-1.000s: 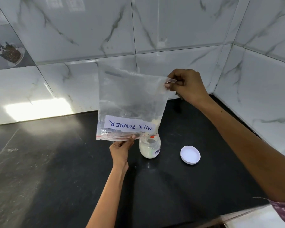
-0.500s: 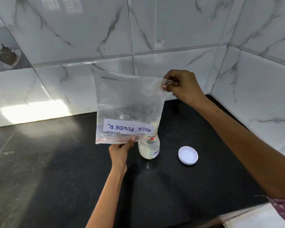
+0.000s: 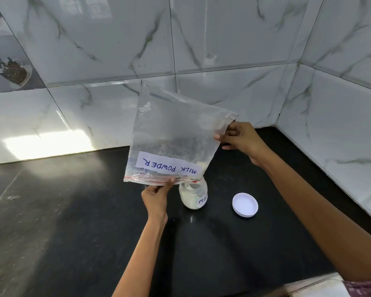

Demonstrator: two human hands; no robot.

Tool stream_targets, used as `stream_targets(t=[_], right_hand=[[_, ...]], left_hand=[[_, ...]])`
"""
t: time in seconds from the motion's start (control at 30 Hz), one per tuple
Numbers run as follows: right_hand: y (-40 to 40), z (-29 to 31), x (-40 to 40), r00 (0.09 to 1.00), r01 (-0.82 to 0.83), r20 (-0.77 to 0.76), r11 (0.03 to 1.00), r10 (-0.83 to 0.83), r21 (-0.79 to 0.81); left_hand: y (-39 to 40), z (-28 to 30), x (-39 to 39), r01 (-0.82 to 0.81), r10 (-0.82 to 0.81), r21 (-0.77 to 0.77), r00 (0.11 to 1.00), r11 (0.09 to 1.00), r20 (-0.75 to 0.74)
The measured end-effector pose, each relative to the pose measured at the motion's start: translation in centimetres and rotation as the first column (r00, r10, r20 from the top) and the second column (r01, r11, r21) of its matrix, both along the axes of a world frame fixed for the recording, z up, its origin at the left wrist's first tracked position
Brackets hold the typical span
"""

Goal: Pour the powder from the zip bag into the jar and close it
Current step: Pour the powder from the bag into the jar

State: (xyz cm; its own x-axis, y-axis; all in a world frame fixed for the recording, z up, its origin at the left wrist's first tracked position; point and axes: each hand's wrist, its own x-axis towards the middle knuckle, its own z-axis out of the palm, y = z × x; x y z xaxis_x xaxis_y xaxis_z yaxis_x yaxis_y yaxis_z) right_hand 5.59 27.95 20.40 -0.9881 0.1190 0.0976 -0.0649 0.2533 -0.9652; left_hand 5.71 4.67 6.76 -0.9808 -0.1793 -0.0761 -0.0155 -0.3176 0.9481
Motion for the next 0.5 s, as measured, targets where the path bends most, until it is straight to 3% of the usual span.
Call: stream_targets(t=[0.3,0.5], right_hand=[[1.1,0.4,0.0,0.994,0.101,-0.046,0.994,-0.104,-0.046],[2.3,-0.5,0.1,0.969,0.237,-0.033,0.958,-0.245,-0.160]], left_hand=[[-0.5,3.2,-1.5,0.010,-0.016,-0.057,0.995,0.998,-0.096],[-0.9,6.6,-4.0,0.134,-0.150,-0.236,0.987,0.962,-0.050]])
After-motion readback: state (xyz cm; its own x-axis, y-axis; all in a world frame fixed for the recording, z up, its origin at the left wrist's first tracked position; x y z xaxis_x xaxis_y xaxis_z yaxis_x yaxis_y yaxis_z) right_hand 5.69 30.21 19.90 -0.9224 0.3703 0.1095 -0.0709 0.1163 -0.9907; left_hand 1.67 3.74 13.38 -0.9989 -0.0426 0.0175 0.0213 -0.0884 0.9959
